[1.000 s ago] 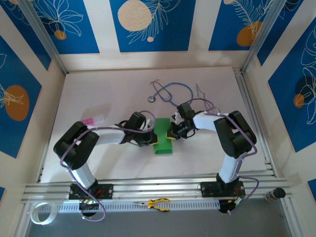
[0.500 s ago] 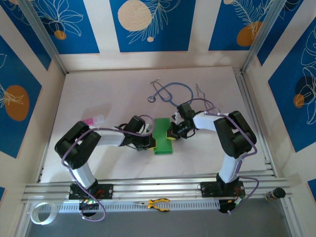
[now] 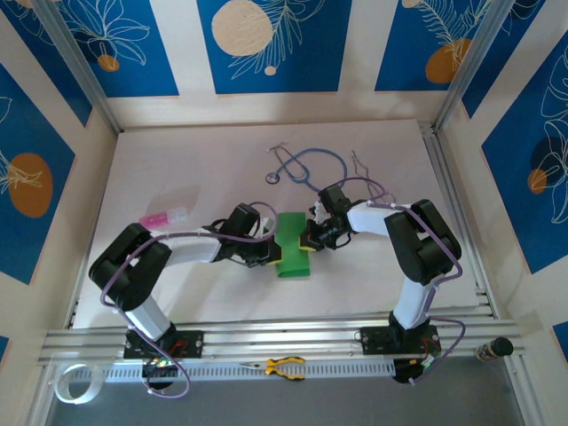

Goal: Fold a paper plane with a square sheet of paper (pick it up from the middle)
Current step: First fold the square sheet of paper in half at the center of the table.

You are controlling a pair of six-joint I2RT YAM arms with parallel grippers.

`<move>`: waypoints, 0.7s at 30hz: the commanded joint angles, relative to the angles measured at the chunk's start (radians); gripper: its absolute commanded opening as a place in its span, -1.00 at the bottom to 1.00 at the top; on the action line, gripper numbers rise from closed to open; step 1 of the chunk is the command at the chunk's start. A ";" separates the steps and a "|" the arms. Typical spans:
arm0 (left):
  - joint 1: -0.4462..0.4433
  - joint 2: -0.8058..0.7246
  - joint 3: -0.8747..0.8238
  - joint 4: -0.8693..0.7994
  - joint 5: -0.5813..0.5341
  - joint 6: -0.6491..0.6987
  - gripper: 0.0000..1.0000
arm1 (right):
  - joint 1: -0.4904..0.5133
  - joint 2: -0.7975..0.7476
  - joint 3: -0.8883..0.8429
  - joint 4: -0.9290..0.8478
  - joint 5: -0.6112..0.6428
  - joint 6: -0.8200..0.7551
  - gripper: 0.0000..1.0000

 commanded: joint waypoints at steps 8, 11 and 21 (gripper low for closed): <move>-0.029 0.063 -0.062 0.026 -0.009 -0.008 -0.94 | 0.007 0.066 -0.062 -0.083 0.156 0.012 -1.00; -0.030 0.063 -0.099 0.005 -0.029 0.021 -0.94 | 0.007 0.068 -0.062 -0.083 0.158 0.013 -1.00; -0.034 -0.041 -0.082 -0.050 -0.016 0.047 -0.89 | 0.006 0.067 -0.061 -0.088 0.164 0.012 -1.00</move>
